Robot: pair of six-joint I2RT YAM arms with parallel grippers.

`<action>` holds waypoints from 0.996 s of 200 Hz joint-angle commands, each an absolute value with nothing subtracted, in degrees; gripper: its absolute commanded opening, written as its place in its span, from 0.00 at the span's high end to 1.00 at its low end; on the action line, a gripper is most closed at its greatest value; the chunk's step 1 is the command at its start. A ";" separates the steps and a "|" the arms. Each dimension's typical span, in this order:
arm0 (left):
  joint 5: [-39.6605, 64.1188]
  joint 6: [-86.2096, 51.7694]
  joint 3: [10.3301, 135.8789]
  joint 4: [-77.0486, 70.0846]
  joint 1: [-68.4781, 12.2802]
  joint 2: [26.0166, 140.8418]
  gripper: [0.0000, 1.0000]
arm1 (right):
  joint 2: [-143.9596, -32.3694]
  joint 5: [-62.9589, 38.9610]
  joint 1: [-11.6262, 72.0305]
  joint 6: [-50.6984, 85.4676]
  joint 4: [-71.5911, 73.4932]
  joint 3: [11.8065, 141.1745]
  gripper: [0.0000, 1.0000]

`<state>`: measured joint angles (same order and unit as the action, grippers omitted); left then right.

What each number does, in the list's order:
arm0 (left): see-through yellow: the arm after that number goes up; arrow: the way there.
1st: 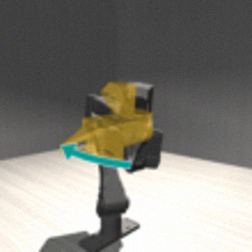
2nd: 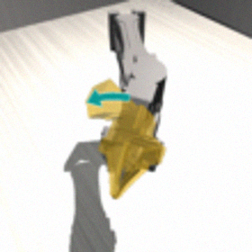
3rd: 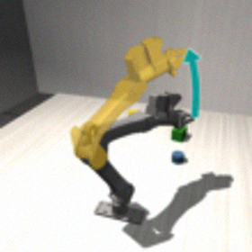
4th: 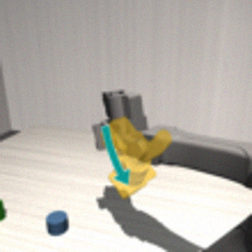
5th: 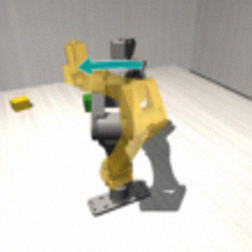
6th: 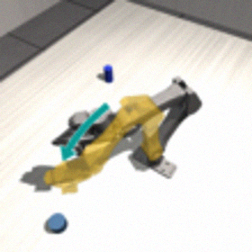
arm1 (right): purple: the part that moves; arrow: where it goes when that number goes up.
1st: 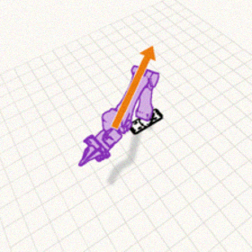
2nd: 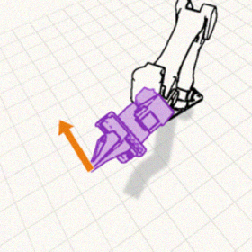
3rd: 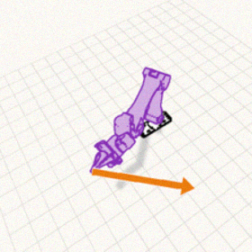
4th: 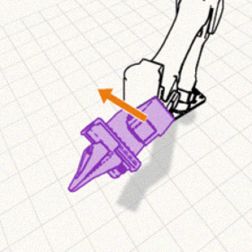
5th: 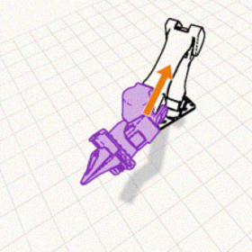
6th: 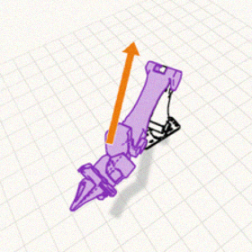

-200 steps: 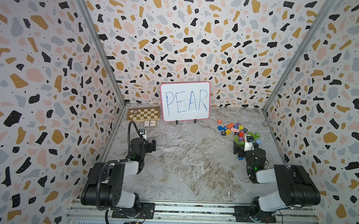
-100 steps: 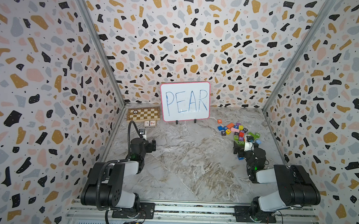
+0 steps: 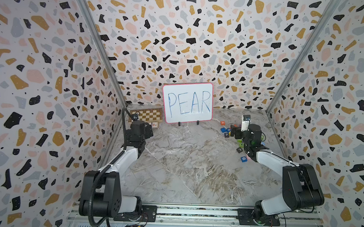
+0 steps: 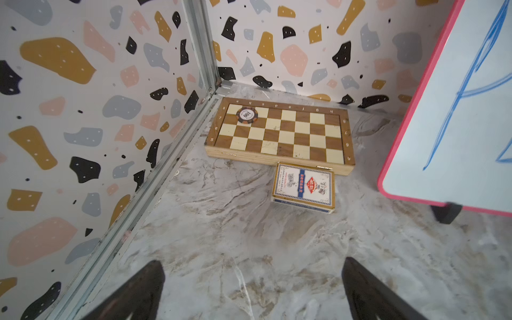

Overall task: Spell the uppercase word “pear” with letter blocks
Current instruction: Pick up the letter block from the center of the board.

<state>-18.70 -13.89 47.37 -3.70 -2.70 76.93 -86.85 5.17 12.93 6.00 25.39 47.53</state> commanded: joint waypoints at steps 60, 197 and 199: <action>-6.72 -22.26 57.17 20.78 -9.14 75.98 0.01 | -101.11 2.82 15.00 17.01 -5.72 67.47 0.05; -0.43 -24.26 70.46 26.26 -17.23 89.26 0.01 | -109.98 5.27 16.79 19.22 -11.55 76.63 0.39; -0.44 -24.26 70.46 26.27 -17.27 89.33 0.01 | -110.07 5.27 16.79 19.20 -11.52 76.64 0.39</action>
<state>-2.31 -23.64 68.20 25.78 -16.86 88.62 -109.56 4.75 16.43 18.41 -9.47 74.59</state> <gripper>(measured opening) 0.990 0.626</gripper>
